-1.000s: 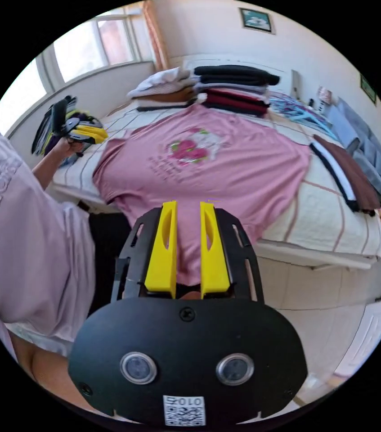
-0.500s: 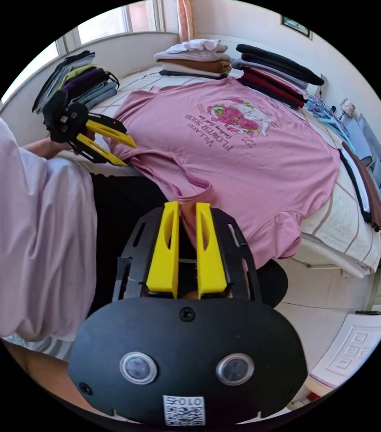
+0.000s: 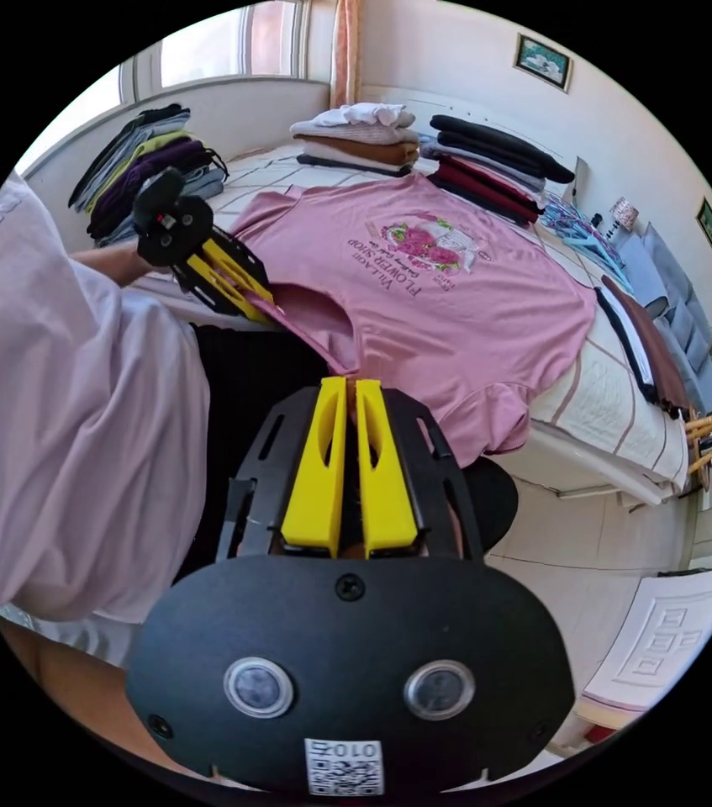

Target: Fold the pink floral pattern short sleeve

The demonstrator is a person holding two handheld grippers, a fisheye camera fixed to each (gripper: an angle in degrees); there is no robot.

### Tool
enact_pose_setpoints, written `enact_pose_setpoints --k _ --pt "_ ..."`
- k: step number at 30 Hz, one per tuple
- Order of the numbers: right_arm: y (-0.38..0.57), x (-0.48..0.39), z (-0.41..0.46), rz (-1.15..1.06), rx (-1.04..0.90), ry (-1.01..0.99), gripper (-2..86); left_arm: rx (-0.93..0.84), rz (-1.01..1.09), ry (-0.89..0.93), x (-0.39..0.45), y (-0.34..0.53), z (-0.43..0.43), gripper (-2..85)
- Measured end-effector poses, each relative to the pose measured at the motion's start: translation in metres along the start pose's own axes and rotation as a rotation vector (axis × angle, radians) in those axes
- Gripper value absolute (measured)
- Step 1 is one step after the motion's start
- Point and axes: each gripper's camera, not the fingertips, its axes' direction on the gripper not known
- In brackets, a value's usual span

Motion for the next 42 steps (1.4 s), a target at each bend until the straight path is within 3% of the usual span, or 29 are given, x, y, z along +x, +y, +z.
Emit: enact_pose_setpoints --k 7,16,19,22,24,25,27,29,32,35,40,42 --pt "0.026 0.005 0.037 -0.018 -0.046 -0.061 2.5 -0.034 0.012 0.087 -0.012 0.023 -0.018 1.1" --pt "0.024 0.008 0.102 -0.066 -0.211 -0.094 2.9 -0.057 -0.175 0.272 -0.071 0.053 -0.005 2.6" --pt "0.033 0.012 0.106 -0.098 -0.274 -0.196 2.8 0.003 -0.321 0.292 -0.101 0.079 -0.035 5.2" --pt "0.045 0.017 0.097 -0.082 -0.248 -0.233 1.9 0.059 -0.608 0.150 -0.140 0.118 -0.075 7.9" --pt "0.047 0.021 0.083 -0.051 -0.176 -0.204 1.5 0.117 -0.956 -0.015 -0.174 0.165 -0.097 9.8" --pt "0.046 0.023 0.072 -0.040 -0.118 -0.179 1.3 0.146 -1.035 -0.038 -0.181 0.177 -0.100 10.3" --pt "0.040 0.023 0.058 -0.037 -0.038 -0.123 1.2 0.267 -1.276 -0.039 -0.210 0.222 -0.098 11.2" --pt "0.031 0.022 0.051 -0.053 0.005 -0.063 1.2 0.361 -1.363 0.005 -0.230 0.241 -0.089 11.0" --pt "0.019 0.020 0.047 -0.074 0.034 0.027 1.1 0.428 -1.379 0.135 -0.260 0.239 -0.063 8.4" --pt "0.020 0.023 0.048 -0.074 0.062 0.060 1.1 0.301 -1.419 0.176 -0.278 0.221 -0.035 3.6" --pt "0.036 0.032 0.049 -0.046 0.095 0.090 1.1 0.180 -1.234 -0.166 -0.270 0.147 -0.067 1.3" --pt "0.039 0.035 0.050 -0.038 0.106 0.101 1.1 0.055 -0.987 -0.350 -0.253 0.071 -0.075 1.7"
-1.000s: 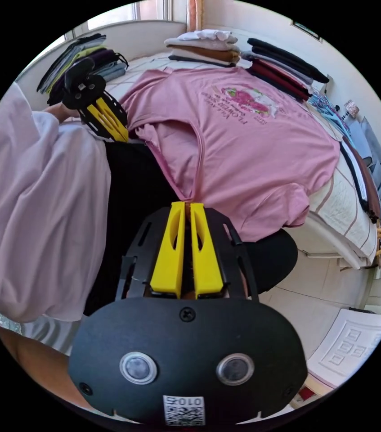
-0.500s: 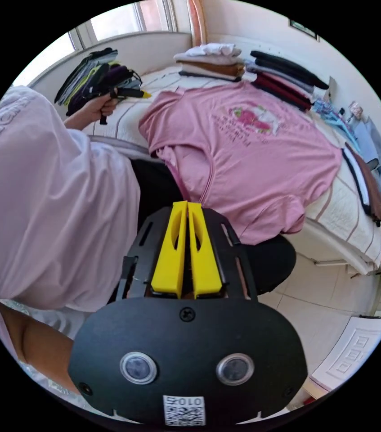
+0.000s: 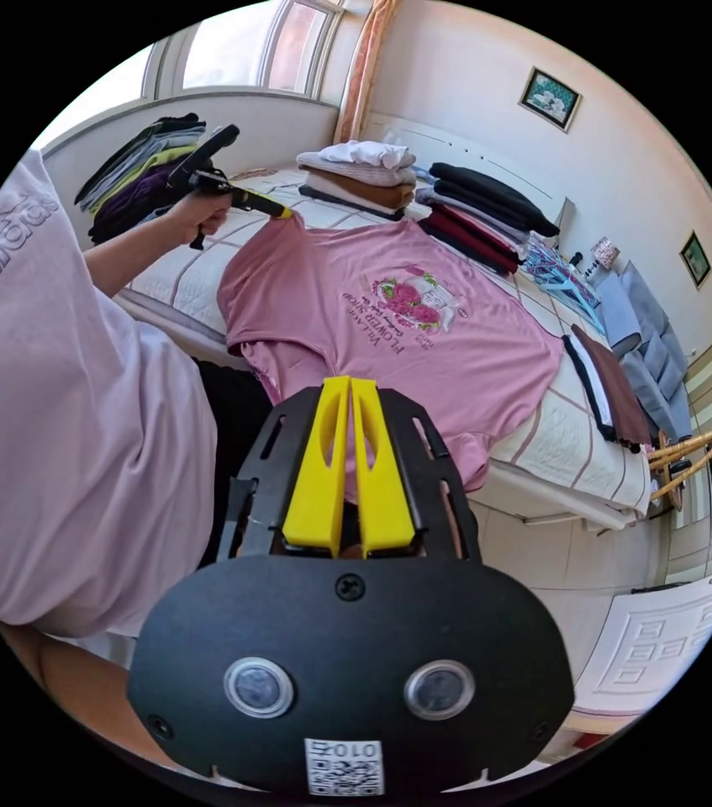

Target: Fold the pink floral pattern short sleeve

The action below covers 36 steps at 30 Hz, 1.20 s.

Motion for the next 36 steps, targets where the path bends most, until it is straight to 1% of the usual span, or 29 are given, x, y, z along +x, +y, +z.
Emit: enact_pose_setpoints --k 1,3,5,6,7,9,11,12,14,17,18,20,23,25,27,30,32,36 --pt "0.002 0.003 0.002 0.003 0.011 -0.003 1.1 0.011 0.073 -0.030 0.021 -0.005 -0.004 1.8" --pt "0.001 0.009 0.004 0.004 0.026 -0.016 1.2 0.012 0.392 -0.114 0.116 -0.013 -0.002 3.7" --pt "-0.002 0.016 0.007 0.000 0.046 -0.035 1.3 -0.035 0.581 -0.113 0.176 -0.001 0.015 5.3" --pt "-0.005 0.022 0.009 -0.004 0.061 -0.047 1.5 -0.055 0.635 -0.075 0.198 0.011 0.023 6.3" --pt "-0.008 0.028 0.012 -0.004 0.073 -0.057 1.6 -0.056 0.644 -0.048 0.203 0.017 0.025 6.7" --pt "-0.013 0.036 0.016 -0.010 0.079 -0.080 2.0 -0.046 0.593 0.016 0.200 0.039 0.020 8.5" --pt "-0.019 0.043 0.023 -0.020 0.085 -0.112 2.5 -0.036 0.538 -0.014 0.186 0.058 0.014 9.8" --pt "-0.024 0.048 0.029 -0.024 0.083 -0.129 3.1 -0.047 0.500 -0.058 0.174 0.071 0.014 10.6" --pt "-0.035 0.053 0.041 -0.038 0.083 -0.158 4.7 -0.091 0.450 -0.083 0.156 0.090 0.023 11.8" --pt "-0.062 0.058 0.059 -0.068 0.097 -0.202 6.9 -0.146 0.377 0.031 0.133 0.110 0.040 12.9" --pt "-0.076 0.060 0.066 -0.074 0.100 -0.220 7.6 -0.111 0.371 0.064 0.133 0.116 0.038 13.1" --pt "-0.098 0.062 0.074 -0.080 0.109 -0.261 8.6 -0.062 0.392 0.067 0.142 0.122 0.037 13.2" --pt "-0.135 0.060 0.087 -0.095 0.139 -0.335 10.4 -0.101 0.440 -0.006 0.159 0.130 0.054 13.2" --pt "-0.162 0.052 0.108 -0.103 0.102 -0.357 11.0 -0.126 0.449 -0.040 0.163 0.135 0.064 13.2" --pt "-0.180 0.045 0.127 -0.105 0.063 -0.357 10.2 -0.115 0.452 -0.059 0.165 0.142 0.064 13.1" --pt "-0.196 0.037 0.155 -0.120 0.002 -0.350 5.4 -0.121 0.457 -0.083 0.164 0.150 0.065 12.8" --pt "-0.200 0.041 0.158 -0.110 -0.030 -0.330 3.3 -0.127 0.443 -0.073 0.160 0.153 0.066 12.5" --pt "-0.194 0.064 0.120 -0.113 0.051 -0.324 2.0 -0.138 0.424 -0.049 0.151 0.160 0.067 11.3"
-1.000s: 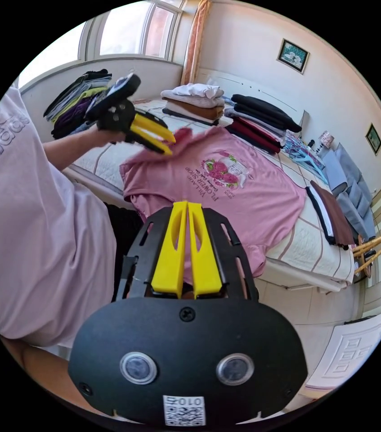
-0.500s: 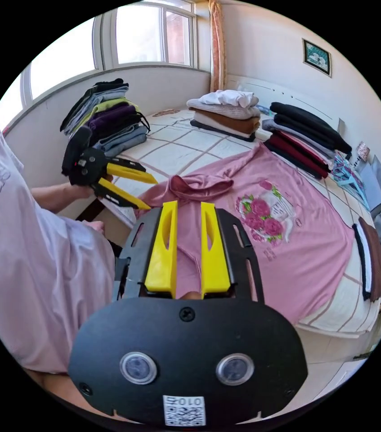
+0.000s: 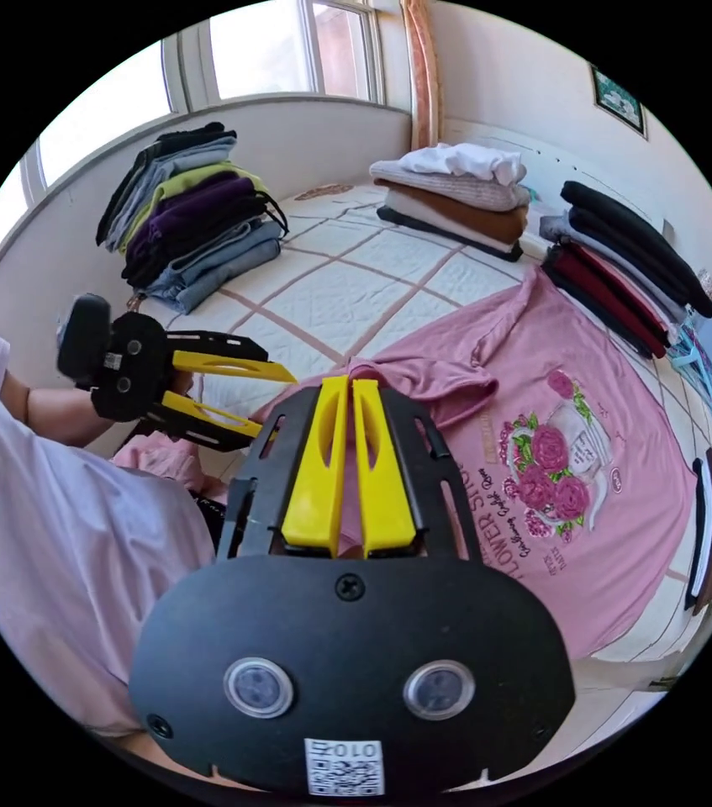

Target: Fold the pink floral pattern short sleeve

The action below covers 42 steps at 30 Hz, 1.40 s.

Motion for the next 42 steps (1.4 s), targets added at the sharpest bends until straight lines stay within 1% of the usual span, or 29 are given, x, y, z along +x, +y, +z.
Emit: enact_pose_setpoints --k 3,4,7,14,17,22,23,28,30,32,34,37,39,40,42 --pt "0.006 0.006 -0.031 -0.004 0.042 0.017 1.7 0.010 0.013 0.006 0.001 0.004 -0.001 9.8" --pt "0.007 0.011 -0.043 0.005 0.076 0.003 1.7 0.012 0.011 0.006 0.001 0.005 -0.001 9.5" --pt "0.004 0.022 -0.055 0.014 0.096 -0.032 1.7 0.004 0.008 0.013 0.001 0.005 0.002 6.9" --pt "-0.007 0.033 -0.059 0.013 0.094 -0.048 1.9 -0.024 -0.001 -0.130 -0.004 0.026 -0.016 0.6" --pt "-0.006 0.037 -0.052 0.016 0.068 -0.076 2.0 -0.026 -0.051 -0.069 -0.019 0.044 -0.023 0.0" --pt "0.005 0.044 0.007 0.073 -0.102 -0.120 2.4 -0.067 -0.108 -0.001 -0.029 0.060 -0.009 -0.1" --pt "0.006 0.044 0.011 0.081 -0.111 -0.125 2.5 -0.064 -0.126 0.013 -0.032 0.064 -0.008 -0.1" --pt "0.004 0.054 0.010 0.151 -0.059 -0.196 2.9 -0.045 -0.184 0.059 -0.046 0.076 -0.010 0.4" --pt "0.000 0.056 0.006 0.157 -0.077 -0.204 3.0 -0.052 -0.192 0.091 -0.054 0.084 -0.012 1.6" --pt "-0.004 0.055 -0.002 0.145 -0.101 -0.198 2.8 -0.067 -0.162 0.107 -0.058 0.090 -0.016 3.1" --pt "-0.007 0.053 -0.019 0.155 -0.068 -0.161 2.7 -0.070 -0.145 0.132 -0.064 0.096 -0.025 4.5" --pt "-0.019 0.050 -0.033 0.159 -0.032 -0.131 2.7 0.035 -0.232 0.193 -0.093 0.100 -0.052 6.1" --pt "-0.030 0.044 -0.036 0.153 -0.011 -0.128 2.8 0.116 -0.299 0.241 -0.121 0.084 -0.056 7.0" --pt "-0.038 0.039 -0.034 0.152 0.004 -0.136 2.9 0.123 -0.294 0.247 -0.126 0.077 -0.054 7.2" --pt "-0.051 0.030 -0.028 0.146 0.012 -0.161 2.9 0.124 -0.197 0.239 -0.129 0.043 -0.042 8.0"
